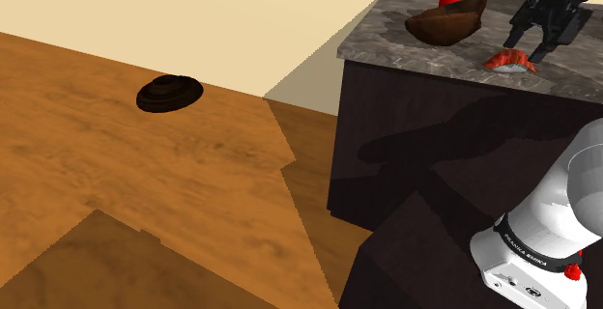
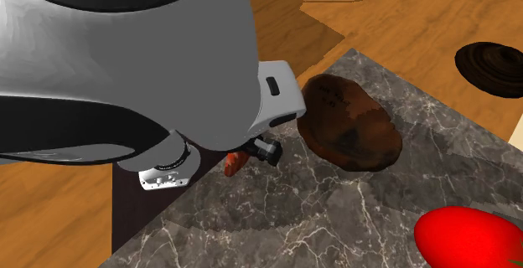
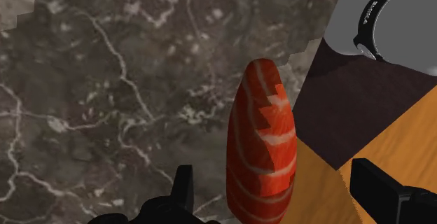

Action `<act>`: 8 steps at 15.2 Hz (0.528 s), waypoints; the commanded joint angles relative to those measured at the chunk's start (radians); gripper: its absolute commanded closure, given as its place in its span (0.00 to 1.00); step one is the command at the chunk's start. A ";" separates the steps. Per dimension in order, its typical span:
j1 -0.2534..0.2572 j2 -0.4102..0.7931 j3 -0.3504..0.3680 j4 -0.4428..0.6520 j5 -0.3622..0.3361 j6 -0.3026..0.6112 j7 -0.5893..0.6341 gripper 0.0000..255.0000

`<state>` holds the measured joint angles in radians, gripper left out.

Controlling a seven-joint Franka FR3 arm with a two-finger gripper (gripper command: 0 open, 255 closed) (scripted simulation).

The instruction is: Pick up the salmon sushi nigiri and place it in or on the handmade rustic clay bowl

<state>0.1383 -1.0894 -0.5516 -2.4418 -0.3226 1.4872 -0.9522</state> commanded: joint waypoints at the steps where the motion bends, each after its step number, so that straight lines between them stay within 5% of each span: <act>1: -0.002 -0.005 -0.007 -0.029 -0.006 0.024 0.002 0.00; 8: -0.005 -0.012 -0.012 -0.053 -0.012 0.041 0.004 0.00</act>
<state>0.1330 -1.1009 -0.5639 -2.4943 -0.3348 1.5281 -0.9487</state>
